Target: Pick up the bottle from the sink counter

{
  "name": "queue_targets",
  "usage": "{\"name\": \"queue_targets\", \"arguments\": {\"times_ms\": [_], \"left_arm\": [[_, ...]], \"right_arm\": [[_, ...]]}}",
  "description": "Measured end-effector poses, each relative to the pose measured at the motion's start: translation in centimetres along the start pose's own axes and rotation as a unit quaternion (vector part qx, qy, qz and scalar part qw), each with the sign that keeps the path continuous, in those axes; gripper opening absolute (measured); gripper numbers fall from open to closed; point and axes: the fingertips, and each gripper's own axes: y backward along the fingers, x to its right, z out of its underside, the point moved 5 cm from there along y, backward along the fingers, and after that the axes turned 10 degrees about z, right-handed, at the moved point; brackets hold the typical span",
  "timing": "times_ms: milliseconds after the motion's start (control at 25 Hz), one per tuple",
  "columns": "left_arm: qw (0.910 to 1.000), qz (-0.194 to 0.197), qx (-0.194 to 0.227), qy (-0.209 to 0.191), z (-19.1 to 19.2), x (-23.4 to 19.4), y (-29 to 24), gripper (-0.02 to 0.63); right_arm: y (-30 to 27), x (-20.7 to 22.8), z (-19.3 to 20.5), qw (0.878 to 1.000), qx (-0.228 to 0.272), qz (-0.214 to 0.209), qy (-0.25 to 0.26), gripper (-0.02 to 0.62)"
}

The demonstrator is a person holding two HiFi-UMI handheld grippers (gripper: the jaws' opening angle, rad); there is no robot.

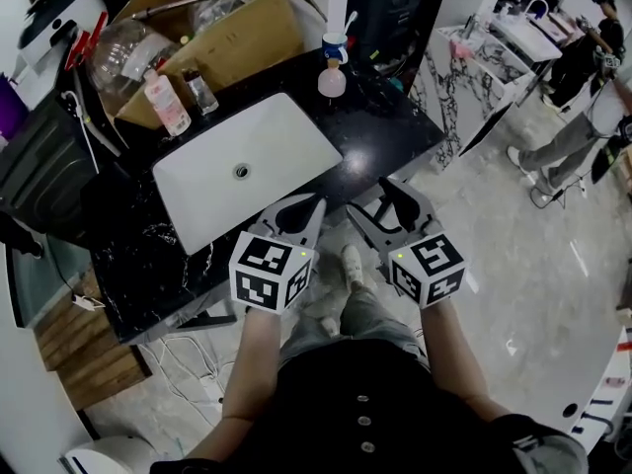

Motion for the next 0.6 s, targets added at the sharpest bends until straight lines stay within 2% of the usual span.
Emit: {"name": "queue_targets", "arguments": {"times_ms": [600], "left_arm": [[0.9988,-0.045,-0.016,0.007,-2.9,-7.4,-8.9,0.018]], "right_arm": [[-10.9,7.6,-1.4,0.998,0.000,-0.056,0.004,0.278]]}}
